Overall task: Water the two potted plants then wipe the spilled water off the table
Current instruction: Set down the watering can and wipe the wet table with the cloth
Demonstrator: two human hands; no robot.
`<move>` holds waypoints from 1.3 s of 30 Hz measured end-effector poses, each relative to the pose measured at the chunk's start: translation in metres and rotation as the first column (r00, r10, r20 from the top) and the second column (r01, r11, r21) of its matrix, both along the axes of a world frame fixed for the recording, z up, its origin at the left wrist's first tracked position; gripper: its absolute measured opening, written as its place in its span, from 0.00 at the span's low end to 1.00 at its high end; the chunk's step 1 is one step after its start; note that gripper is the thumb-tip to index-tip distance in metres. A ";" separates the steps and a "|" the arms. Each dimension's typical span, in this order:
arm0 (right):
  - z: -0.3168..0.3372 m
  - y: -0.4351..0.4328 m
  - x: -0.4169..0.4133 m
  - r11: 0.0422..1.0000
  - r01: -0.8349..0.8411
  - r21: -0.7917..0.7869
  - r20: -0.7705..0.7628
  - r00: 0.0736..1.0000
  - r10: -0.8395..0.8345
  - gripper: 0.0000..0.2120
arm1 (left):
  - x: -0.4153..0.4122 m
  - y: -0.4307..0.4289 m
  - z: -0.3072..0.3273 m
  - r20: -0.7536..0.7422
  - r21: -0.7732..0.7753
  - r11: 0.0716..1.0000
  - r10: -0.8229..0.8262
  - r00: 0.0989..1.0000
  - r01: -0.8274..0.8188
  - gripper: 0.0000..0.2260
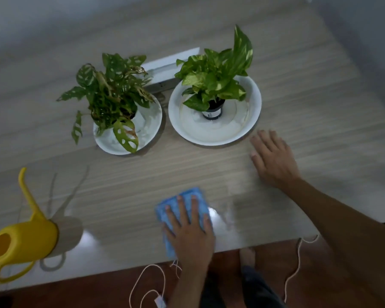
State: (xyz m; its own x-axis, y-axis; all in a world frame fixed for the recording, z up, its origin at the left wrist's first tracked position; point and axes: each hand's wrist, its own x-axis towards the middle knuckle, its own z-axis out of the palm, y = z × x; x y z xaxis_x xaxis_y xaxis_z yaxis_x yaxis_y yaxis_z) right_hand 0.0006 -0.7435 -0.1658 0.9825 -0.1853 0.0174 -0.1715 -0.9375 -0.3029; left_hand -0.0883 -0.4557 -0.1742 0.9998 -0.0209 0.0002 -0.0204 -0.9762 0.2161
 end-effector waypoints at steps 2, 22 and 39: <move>0.000 -0.033 0.000 0.997 0.057 -0.043 -0.040 0.997 -0.059 0.27 | -0.021 -0.050 -0.004 -0.013 -0.032 0.979 -0.202 0.979 0.202 0.27; -0.015 -0.078 -0.006 0.988 0.075 -0.132 -0.102 0.991 -0.088 0.27 | 0.090 -0.013 -0.015 0.035 0.078 0.997 -0.009 0.999 0.006 0.27; -0.012 -0.078 -0.006 0.989 0.105 -0.108 -0.082 0.990 -0.114 0.26 | 0.016 -0.056 0.001 -0.040 0.006 1.000 -0.001 0.999 0.001 0.27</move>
State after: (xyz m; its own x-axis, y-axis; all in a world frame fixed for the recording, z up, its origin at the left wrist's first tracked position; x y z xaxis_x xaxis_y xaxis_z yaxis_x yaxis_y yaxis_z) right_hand -0.0057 -0.8211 -0.1774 0.9550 -0.2935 -0.0437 -0.2965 -0.9370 -0.1846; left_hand -0.0720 -0.5121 -0.1729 0.9990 -0.0214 -0.0395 -0.0126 -0.9773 0.2113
